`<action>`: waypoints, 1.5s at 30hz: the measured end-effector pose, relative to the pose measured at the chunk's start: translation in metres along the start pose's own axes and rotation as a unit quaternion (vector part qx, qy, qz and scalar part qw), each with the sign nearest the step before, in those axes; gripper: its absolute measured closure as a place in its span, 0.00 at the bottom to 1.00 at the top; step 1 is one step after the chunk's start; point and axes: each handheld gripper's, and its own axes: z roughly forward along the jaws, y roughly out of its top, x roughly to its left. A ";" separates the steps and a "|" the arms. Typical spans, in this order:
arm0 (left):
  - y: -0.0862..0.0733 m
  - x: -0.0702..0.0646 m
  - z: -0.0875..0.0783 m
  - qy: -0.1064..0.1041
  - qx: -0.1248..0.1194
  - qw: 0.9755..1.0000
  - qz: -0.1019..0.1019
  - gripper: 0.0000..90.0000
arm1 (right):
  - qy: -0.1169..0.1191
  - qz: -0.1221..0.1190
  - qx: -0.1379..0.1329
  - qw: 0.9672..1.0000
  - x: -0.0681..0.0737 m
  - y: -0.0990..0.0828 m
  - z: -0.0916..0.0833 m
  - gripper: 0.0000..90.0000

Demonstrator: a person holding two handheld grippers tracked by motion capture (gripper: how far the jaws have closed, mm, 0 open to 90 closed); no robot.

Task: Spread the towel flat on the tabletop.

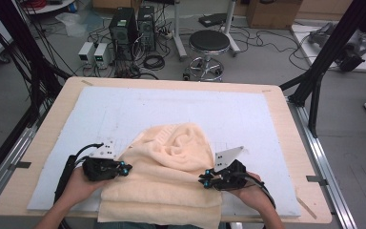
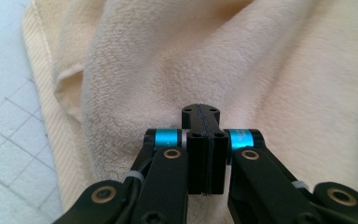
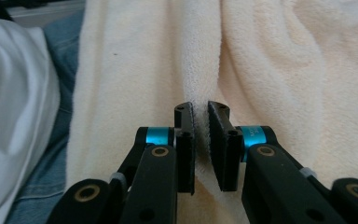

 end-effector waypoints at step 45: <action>0.022 0.019 -0.037 0.061 -0.103 0.992 -0.027 0.63 | -0.118 0.031 -0.050 0.991 -0.017 0.031 -0.030 0.67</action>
